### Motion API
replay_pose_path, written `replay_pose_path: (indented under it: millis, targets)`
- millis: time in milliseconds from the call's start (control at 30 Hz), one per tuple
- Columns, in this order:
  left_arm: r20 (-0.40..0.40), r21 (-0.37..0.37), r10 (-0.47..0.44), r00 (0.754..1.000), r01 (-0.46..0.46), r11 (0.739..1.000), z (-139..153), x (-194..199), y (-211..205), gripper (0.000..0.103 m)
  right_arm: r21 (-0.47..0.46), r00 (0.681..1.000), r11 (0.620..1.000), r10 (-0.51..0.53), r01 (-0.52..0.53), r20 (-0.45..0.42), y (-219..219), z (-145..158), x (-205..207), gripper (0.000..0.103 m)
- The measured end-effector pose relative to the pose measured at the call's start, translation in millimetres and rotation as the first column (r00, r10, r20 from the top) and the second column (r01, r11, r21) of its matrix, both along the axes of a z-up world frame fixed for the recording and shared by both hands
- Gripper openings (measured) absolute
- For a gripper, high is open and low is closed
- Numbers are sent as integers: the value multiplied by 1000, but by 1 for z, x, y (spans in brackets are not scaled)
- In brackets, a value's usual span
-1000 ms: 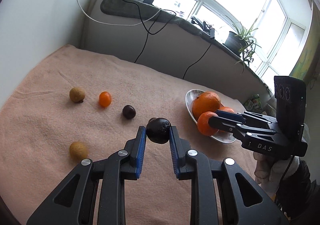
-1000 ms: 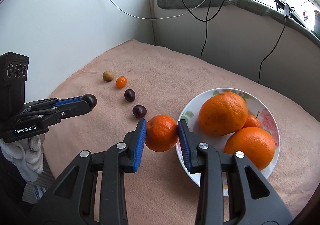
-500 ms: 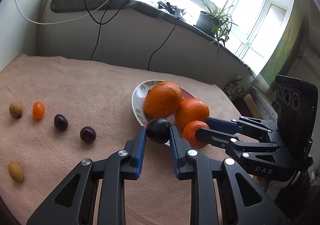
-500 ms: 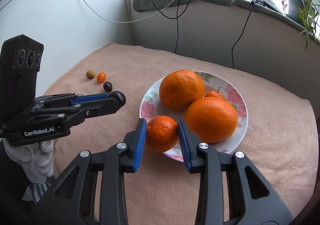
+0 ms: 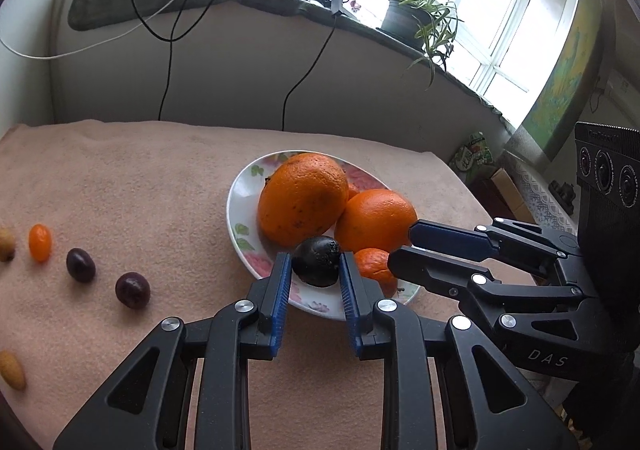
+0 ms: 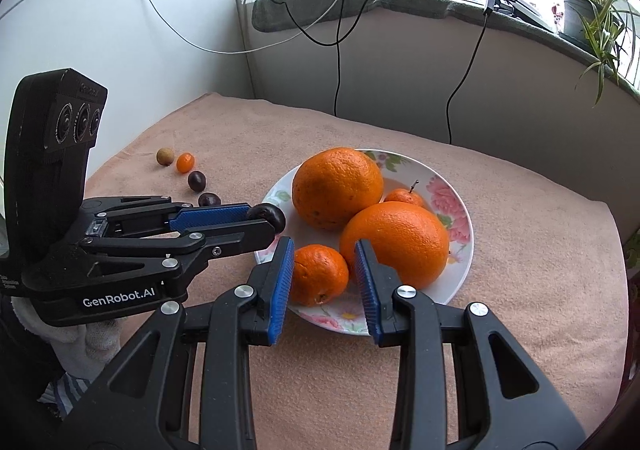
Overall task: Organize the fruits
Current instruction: 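Carry tangerine and plum into the plate, opening the right tool while the left tool releases, then move the right tool to another dark plum while the left tool approaches a brown fruit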
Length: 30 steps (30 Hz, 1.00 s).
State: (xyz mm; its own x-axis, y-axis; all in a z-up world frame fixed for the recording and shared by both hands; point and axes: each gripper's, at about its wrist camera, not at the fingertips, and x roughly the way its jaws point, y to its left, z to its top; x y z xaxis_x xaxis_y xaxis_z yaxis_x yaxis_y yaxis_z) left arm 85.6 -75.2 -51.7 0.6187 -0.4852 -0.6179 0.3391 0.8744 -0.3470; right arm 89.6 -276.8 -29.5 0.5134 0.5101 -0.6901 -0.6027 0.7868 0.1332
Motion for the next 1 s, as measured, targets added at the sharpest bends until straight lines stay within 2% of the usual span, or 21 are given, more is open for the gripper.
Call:
replay_pose_path:
  millis: [33, 67, 133, 200, 267, 333, 433, 500, 800, 933, 1000]
  targets:
    - [0, 2, 2, 1000, -2, 1000, 0, 0, -1, 43, 0, 1000, 1000, 1, -1, 0, 0, 0, -1, 33]
    - [3, 3, 3, 1000, -3, 1000, 1, -1, -1, 48, -3, 1000, 1000, 1, -1, 1, 0, 0, -1, 33]
    - [8, 8, 9, 1000, -10, 1000, 2, -1, -1, 50, -13, 1000, 1000, -7, 7, 6, -1, 0, -2, 38]
    - [10, 6, 12, 1000, -12, 1000, 3, -1, 0, 50, -12, 1000, 1000, -19, 19, 7, -3, 0, -2, 51]
    - [11, 12, 12, 1000, -12, 1000, 4, -1, 0, 51, -6, 1000, 1000, -29, 29, 8, -5, 1, -2, 56]
    - [15, 20, 16, 1000, -16, 1000, 4, -2, 0, 62, -6, 999, 999, -35, 35, 11, -6, 2, 0, 59]
    - [12, 14, 33, 999, -34, 999, 5, -2, 4, 67, -10, 999, 999, -39, 39, 17, -6, 4, 0, 63]
    - [12, 12, 47, 999, -47, 999, 6, -2, 6, 69, -9, 999, 999, -43, 43, 24, -5, 5, 0, 74]
    - [35, 27, 103, 994, -104, 994, 15, -9, 26, 71, 17, 1000, 1000, -3, 3, -10, 7, 6, -3, 75]
    - [49, 51, 141, 989, -143, 988, 17, -15, 40, 77, 46, 999, 999, 30, -28, -37, 14, 5, -6, 76]
    - [56, 65, 163, 985, -167, 984, 18, -20, 50, 77, 67, 998, 997, 46, -43, -42, 18, 5, -8, 87]
